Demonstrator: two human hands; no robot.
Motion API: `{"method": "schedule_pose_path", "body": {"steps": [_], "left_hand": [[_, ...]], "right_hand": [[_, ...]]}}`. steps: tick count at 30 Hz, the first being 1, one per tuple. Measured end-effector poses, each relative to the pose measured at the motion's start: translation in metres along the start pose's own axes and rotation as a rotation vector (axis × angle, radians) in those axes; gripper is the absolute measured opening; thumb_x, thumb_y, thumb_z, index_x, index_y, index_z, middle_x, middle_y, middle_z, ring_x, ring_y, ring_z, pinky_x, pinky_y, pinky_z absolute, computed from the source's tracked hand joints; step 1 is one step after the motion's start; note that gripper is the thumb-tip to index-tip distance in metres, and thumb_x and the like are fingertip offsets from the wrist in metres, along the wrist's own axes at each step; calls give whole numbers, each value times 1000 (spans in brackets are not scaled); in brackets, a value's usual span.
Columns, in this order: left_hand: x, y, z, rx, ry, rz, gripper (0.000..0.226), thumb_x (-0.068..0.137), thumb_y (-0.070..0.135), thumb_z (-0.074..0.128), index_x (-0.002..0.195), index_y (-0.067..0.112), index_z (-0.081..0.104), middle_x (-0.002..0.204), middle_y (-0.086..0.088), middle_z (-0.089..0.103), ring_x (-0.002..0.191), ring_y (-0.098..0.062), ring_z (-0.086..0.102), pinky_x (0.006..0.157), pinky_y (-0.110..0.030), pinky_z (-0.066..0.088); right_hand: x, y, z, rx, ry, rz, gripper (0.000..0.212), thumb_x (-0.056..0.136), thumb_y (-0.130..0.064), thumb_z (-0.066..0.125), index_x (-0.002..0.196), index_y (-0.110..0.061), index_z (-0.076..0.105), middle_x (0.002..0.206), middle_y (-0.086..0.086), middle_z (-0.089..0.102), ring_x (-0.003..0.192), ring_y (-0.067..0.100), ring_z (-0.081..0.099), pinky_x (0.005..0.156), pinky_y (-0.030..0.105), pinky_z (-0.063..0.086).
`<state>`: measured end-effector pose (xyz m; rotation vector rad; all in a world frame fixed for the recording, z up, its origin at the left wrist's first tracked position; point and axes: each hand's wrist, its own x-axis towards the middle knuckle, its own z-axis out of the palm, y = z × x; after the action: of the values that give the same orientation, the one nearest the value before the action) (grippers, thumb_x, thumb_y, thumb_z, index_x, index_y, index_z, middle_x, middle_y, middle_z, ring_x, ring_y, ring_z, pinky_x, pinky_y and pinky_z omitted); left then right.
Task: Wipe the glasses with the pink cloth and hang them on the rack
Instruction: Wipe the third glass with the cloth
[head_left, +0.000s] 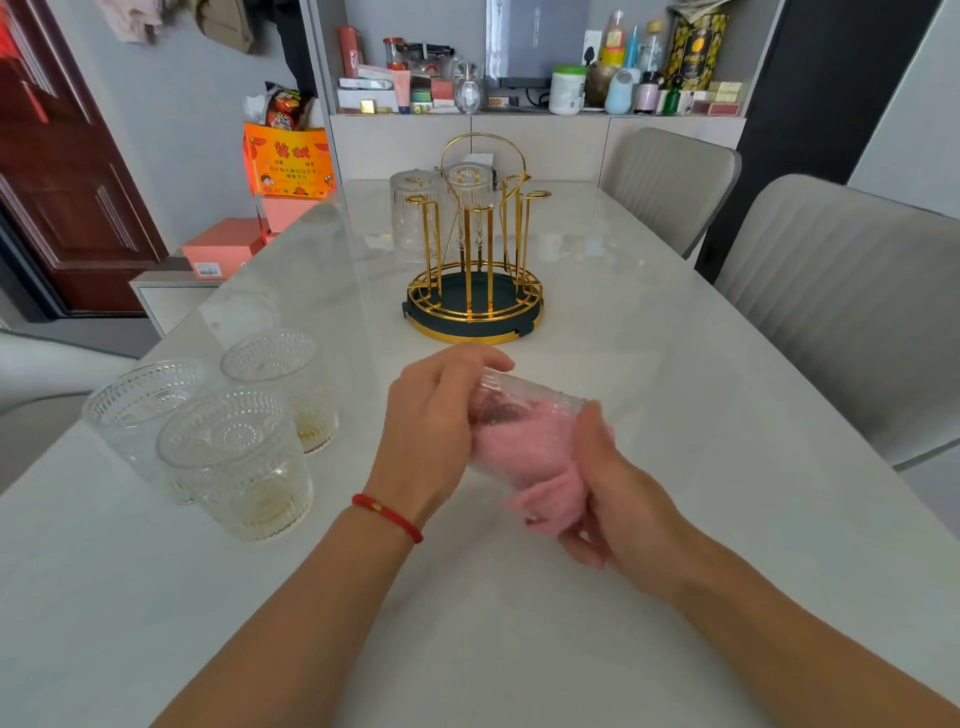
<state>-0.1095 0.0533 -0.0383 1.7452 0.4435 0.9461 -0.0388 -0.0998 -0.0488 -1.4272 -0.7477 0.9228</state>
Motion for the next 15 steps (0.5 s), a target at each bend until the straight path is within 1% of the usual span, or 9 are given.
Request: {"method": "schedule_pose_path", "body": {"steps": [3, 5, 7, 8, 10, 11, 12, 13, 15], "left_hand": [[-1, -8, -12, 76, -35, 431, 45, 97, 28, 37, 105, 7, 76, 91, -5, 72, 83, -20, 66, 69, -29, 48], [3, -6, -16, 163, -104, 591, 48, 96, 25, 35, 114, 2, 73, 95, -8, 72, 89, -24, 68, 74, -31, 51], [5, -1, -15, 125, -164, 507, 47, 92, 27, 37, 115, 7, 72, 94, -4, 71, 87, -20, 66, 70, -30, 50], [4, 3, -14, 57, -207, 339, 44, 89, 29, 39, 111, 13, 73, 90, 1, 69, 79, -14, 64, 62, -27, 48], [2, 8, -9, -89, -300, -165, 38, 86, 37, 42, 103, 20, 71, 68, 3, 57, 52, -10, 47, 45, -24, 34], [0, 11, -7, -115, -310, -380, 37, 91, 43, 42, 101, 21, 71, 60, 0, 49, 45, -12, 36, 44, -21, 27], [-1, 12, -5, -95, -287, -514, 38, 98, 45, 42, 98, 22, 72, 54, 0, 44, 42, -12, 31, 45, -19, 24], [0, 12, -3, -65, -252, -551, 39, 102, 41, 40, 94, 21, 73, 51, 2, 45, 40, -11, 31, 44, -18, 24], [1, 6, -2, -25, -142, -341, 42, 105, 26, 38, 88, 18, 76, 61, 3, 65, 46, -7, 52, 41, -17, 34]], "right_hand": [[-1, -11, 3, 693, -192, 231, 80, 82, -76, 43, 103, -8, 79, 67, 8, 59, 43, 13, 46, 26, 16, 26], [-2, -16, 0, 897, -238, 258, 76, 86, -68, 44, 106, -2, 73, 61, 8, 61, 34, 13, 50, 24, 14, 24], [1, -17, -6, 755, -170, 212, 81, 85, -74, 38, 104, -4, 75, 58, 10, 61, 29, 16, 48, 24, 13, 24], [3, -16, -10, 562, -126, 159, 87, 82, -81, 34, 100, -7, 78, 55, 11, 60, 29, 18, 48, 25, 14, 28], [2, -12, -18, 2, -9, -40, 98, 73, -95, 27, 87, -13, 80, 57, 12, 64, 40, 20, 57, 30, 20, 37], [1, -8, -19, -268, 31, -161, 97, 72, -97, 23, 82, -17, 76, 63, 9, 68, 49, 13, 63, 36, 20, 41], [-1, -3, -19, -448, 31, -252, 92, 74, -96, 19, 80, -21, 72, 72, 9, 70, 55, 7, 65, 43, 15, 42], [-2, 1, -17, -503, 30, -292, 92, 76, -95, 16, 83, -21, 71, 79, 11, 72, 56, 5, 65, 46, 14, 41], [0, 1, -7, -348, 44, -182, 114, 71, -98, 20, 97, 2, 68, 81, 28, 70, 48, 5, 60, 42, 20, 40]]}}
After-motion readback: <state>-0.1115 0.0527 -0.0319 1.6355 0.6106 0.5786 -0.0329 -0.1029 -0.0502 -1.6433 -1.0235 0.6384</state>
